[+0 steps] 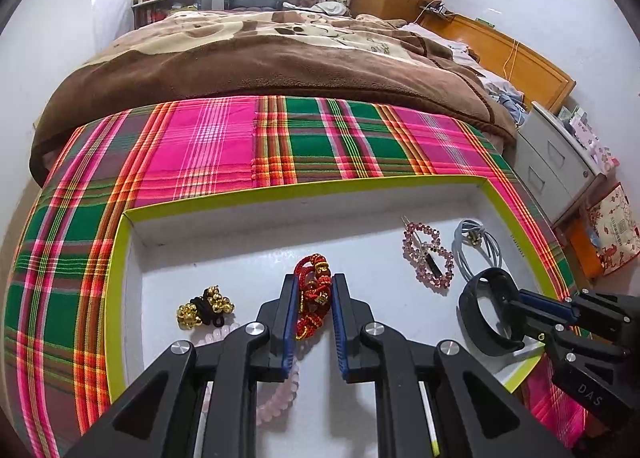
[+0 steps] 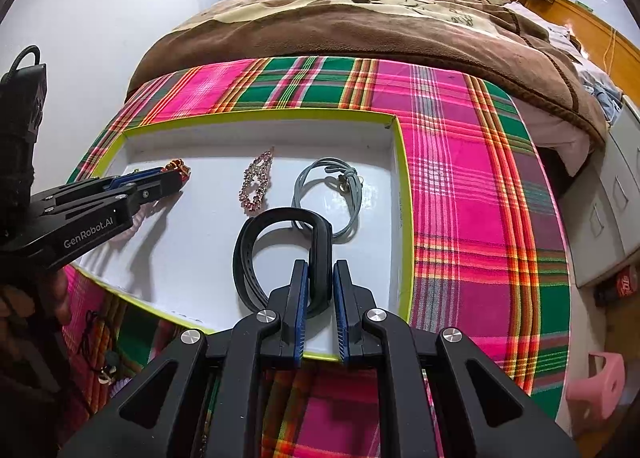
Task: Organize jewelry
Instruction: 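Lower both items into the tray and open both tools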
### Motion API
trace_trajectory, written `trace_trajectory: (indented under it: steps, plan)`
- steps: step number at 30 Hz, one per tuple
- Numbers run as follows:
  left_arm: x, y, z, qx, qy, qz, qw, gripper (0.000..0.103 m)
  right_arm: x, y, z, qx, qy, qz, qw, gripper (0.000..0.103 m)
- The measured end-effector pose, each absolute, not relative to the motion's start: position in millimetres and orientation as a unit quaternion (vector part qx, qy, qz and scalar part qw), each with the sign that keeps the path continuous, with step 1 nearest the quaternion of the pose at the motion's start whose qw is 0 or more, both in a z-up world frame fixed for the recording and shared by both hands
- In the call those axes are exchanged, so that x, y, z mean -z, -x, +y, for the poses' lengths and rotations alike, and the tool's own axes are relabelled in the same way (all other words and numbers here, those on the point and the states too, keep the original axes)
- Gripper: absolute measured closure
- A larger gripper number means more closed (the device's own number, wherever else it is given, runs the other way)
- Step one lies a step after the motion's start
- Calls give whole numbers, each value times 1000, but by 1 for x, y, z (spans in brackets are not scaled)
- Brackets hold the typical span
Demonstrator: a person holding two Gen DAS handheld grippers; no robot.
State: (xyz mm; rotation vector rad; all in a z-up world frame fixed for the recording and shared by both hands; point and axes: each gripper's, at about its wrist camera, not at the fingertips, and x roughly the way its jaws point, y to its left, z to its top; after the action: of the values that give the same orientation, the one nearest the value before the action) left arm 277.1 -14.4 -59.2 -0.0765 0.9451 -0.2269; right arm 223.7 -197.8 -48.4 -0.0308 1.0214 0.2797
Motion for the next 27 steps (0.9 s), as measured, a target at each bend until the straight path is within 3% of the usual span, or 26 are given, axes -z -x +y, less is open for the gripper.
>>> trace_trajectory:
  steps: [9,15,18,27]
  plan:
    - [58,-272,-13,115,37,451,884,81,47,-222,-200,-135,6,484,865,89]
    - [51,-260,-14,122,29,440,889,75,45,-219,-203,-131,2,477,869,80]
    - [45,-253,-15,124,26,432,893,70,43,-217,-203,-134,-5,473,871,68]
    - [30,-221,-6,118,40,419,899,68,32,-203,-205,-133,-19,457,879,68]
